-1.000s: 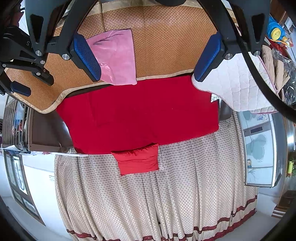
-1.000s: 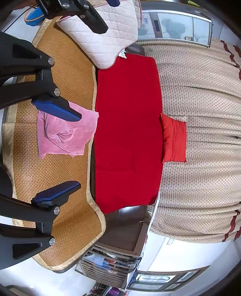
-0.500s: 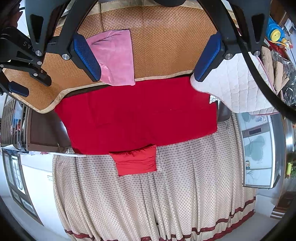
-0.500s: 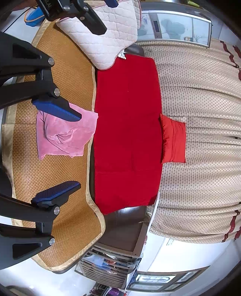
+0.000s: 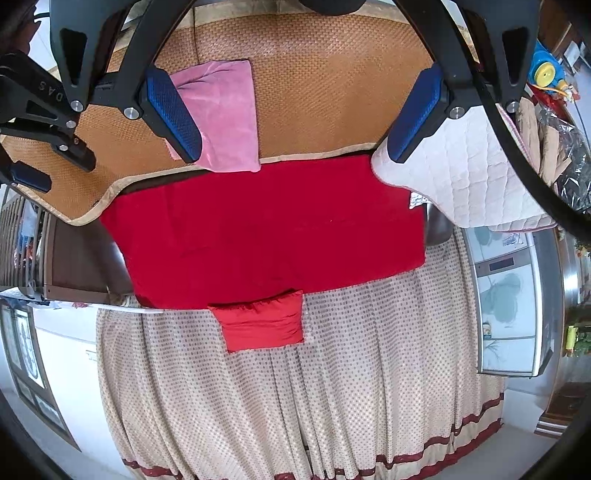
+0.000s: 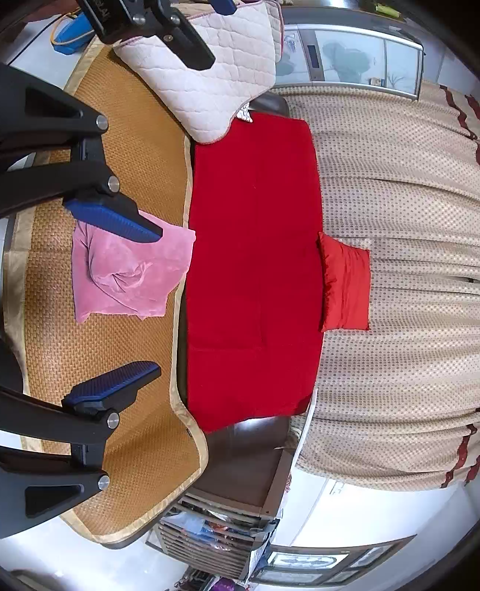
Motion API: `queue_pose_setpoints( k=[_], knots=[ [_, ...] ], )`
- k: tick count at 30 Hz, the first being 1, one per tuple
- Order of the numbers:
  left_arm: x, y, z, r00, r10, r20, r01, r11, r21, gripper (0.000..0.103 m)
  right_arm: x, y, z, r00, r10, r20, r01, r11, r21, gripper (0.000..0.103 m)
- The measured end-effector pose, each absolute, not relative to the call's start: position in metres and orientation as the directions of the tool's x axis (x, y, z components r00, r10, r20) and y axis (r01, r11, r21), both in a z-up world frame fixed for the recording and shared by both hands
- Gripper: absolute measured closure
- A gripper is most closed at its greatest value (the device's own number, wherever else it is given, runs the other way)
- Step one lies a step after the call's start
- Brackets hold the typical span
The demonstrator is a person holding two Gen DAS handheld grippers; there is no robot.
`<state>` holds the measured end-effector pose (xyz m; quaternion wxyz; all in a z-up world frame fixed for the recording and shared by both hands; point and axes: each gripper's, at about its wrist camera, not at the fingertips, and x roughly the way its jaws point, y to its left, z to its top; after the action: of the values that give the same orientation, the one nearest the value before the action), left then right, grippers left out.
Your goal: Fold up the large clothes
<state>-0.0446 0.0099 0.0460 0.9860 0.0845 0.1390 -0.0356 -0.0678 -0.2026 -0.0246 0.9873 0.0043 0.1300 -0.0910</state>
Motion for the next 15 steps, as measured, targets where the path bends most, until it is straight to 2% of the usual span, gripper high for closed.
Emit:
queue_pose_setpoints(
  k=[15],
  knots=[
    [-0.033, 0.025, 0.034, 0.949, 0.015, -0.316, 0.032, 0.989, 0.143, 0.003, -0.06, -0.194, -0.031, 0.944, -0.169, -0.282, 0.17, 0.985, -0.022, 0.033]
  ],
)
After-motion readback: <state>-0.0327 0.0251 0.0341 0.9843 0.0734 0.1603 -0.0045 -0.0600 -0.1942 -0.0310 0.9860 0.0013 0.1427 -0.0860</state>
